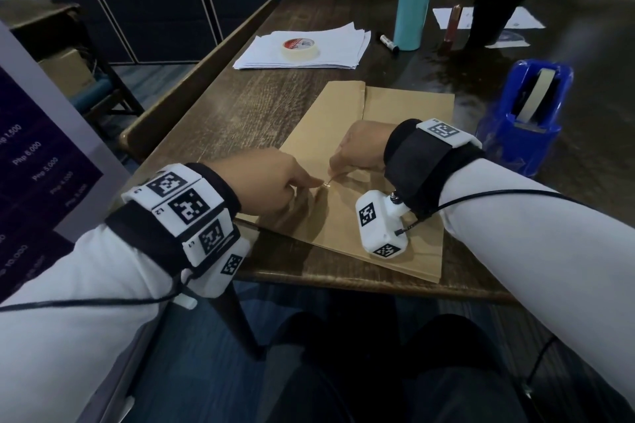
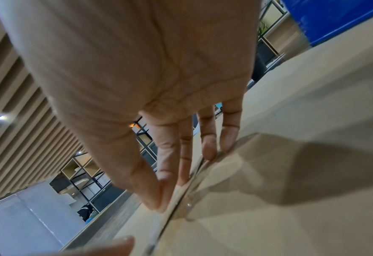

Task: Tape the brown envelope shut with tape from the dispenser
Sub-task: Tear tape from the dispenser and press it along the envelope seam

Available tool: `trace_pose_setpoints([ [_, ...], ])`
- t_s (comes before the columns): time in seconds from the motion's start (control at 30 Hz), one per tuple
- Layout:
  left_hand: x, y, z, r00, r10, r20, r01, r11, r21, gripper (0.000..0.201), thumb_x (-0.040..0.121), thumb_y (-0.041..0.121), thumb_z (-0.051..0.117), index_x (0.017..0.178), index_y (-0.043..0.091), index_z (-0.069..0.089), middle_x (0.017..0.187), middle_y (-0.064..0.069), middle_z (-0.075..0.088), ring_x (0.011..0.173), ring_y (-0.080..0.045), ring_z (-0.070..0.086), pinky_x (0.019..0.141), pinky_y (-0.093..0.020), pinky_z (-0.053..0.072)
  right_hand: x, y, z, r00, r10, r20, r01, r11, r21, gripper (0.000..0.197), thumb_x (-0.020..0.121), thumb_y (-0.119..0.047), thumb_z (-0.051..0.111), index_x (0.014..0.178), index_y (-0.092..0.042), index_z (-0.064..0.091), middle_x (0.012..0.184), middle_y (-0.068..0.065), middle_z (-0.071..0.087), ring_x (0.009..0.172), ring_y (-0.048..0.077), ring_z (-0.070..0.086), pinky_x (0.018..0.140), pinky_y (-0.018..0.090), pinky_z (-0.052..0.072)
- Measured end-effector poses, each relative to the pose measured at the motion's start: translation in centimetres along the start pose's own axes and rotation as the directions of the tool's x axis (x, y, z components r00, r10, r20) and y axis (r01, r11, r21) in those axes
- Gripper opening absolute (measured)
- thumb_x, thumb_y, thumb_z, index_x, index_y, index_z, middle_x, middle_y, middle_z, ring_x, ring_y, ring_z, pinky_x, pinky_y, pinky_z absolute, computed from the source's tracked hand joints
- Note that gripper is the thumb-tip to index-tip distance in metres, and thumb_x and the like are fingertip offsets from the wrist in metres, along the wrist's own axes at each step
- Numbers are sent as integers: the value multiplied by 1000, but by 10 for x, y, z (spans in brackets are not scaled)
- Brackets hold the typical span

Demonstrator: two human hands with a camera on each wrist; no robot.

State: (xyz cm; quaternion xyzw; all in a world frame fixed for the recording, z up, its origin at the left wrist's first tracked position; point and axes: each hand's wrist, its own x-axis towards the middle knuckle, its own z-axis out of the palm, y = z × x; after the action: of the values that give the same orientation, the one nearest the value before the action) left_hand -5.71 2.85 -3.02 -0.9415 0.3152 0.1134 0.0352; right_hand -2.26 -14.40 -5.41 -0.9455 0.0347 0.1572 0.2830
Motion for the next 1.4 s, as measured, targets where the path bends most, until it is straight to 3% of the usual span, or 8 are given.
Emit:
trace_pose_setpoints([
  [0.1,3,5,3,1000,9,1,-9,996,85,57,90,11,39,135,46,47,126,-4,61,105,-25,58,74,-24,38,0,0,1,1000,9,-14,-9,1000,-5,23,76,-27,73,72,-12,55,64,4,47,63,22,46,58,26,38],
  [0.23,5,10,3,999,20,40,-27,982,187,56,90,13,40,135,47,46,123,-5,61,101,-28,59,80,-33,49,-1,-1,1,1000,1,-9,-1,1000,-12,24,76,-28,73,86,-9,61,73,7,54,75,24,50,64,28,41],
  [0.33,4,15,3,999,8,49,-22,961,276,50,96,20,39,137,49,42,117,-7,60,98,-29,58,71,-31,41,-1,-1,1,1000,-1,-13,1,1000,-19,35,76,-29,73,100,-5,67,89,10,61,84,26,55,72,31,44],
  [0.57,2,20,7,998,-13,55,-5,946,323,45,99,23,38,137,46,42,94,-3,54,82,-25,53,67,-31,40,-4,-2,-1,999,30,-25,-30,999,-12,30,76,-33,75,75,-10,56,67,4,50,76,24,51,59,27,39],
  [0.73,2,21,8,998,-12,56,-8,941,337,48,98,21,38,140,44,40,100,-4,58,81,-24,52,66,-32,40,0,-3,1,999,20,-28,-22,997,-70,50,75,-37,77,113,-6,65,108,10,67,103,28,61,88,35,50],
  [0.83,2,20,8,998,-8,62,-14,938,346,49,98,21,38,141,45,37,106,-5,59,91,-26,58,69,-32,43,2,-3,1,999,26,-41,-30,996,-87,52,78,-37,76,119,-7,63,117,10,66,110,28,59,97,38,48],
  [1.03,2,20,9,997,-9,77,-19,936,352,49,98,20,37,142,44,37,107,-4,60,81,-22,49,68,-32,42,5,2,-1,999,-24,23,25,998,-49,31,73,-30,79,95,-19,60,97,7,57,89,22,51,79,30,41],
  [1.4,3,12,9,997,45,71,-65,943,328,47,96,26,39,138,47,40,110,-5,65,91,-27,62,82,-38,53,15,7,2,998,-66,17,68,991,-116,26,75,-31,77,71,-26,51,72,-6,48,88,19,49,77,27,39],
])
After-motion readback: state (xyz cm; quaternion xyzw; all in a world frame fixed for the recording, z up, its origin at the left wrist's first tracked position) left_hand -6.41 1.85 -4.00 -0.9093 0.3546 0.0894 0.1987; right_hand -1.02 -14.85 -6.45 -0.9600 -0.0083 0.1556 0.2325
